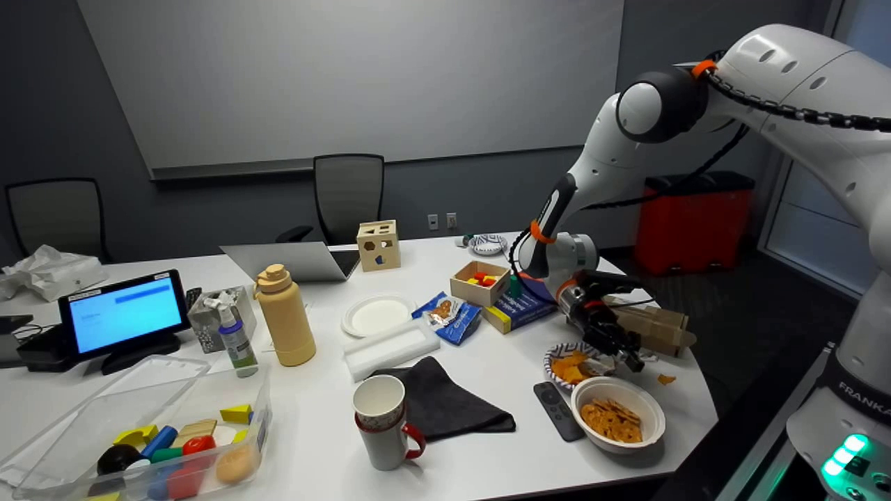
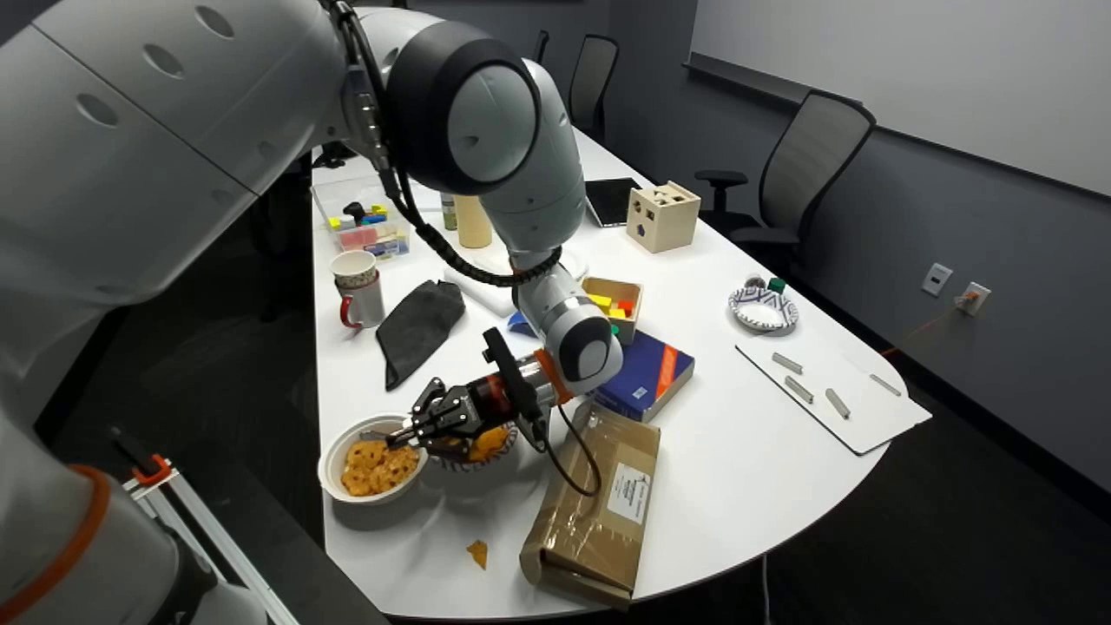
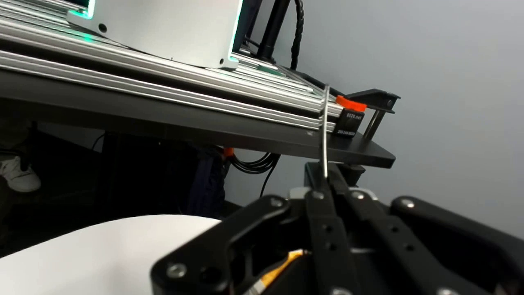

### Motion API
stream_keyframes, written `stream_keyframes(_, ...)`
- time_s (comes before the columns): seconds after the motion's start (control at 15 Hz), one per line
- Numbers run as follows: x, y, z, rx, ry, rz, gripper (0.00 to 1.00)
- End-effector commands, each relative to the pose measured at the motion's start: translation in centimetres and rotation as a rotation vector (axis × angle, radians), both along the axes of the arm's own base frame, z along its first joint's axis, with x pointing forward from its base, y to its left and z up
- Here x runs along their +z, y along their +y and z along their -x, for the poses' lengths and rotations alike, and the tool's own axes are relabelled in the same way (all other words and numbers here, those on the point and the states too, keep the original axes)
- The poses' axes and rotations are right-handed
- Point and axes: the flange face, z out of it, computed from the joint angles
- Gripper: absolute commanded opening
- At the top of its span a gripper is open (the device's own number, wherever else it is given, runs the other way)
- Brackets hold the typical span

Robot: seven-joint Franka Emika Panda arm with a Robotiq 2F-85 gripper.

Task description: Pick up the spatula and scoop some chips from the white and purple bowl

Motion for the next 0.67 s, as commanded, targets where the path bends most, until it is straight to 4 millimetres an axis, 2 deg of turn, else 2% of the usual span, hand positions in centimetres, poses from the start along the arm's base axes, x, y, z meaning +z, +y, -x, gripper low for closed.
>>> stream_keyframes(0.0,0.1,0.2,-0.6,-0.037,-0.035,-0.081,0.01)
stream_keyframes(0.27,0.5,0.2,-1.5,-0.052,-0.166,-0.108,0.01)
stream_keyframes(0.6,1.1,0.2,-2.7,0.001,-0.330,-0.007,0.01)
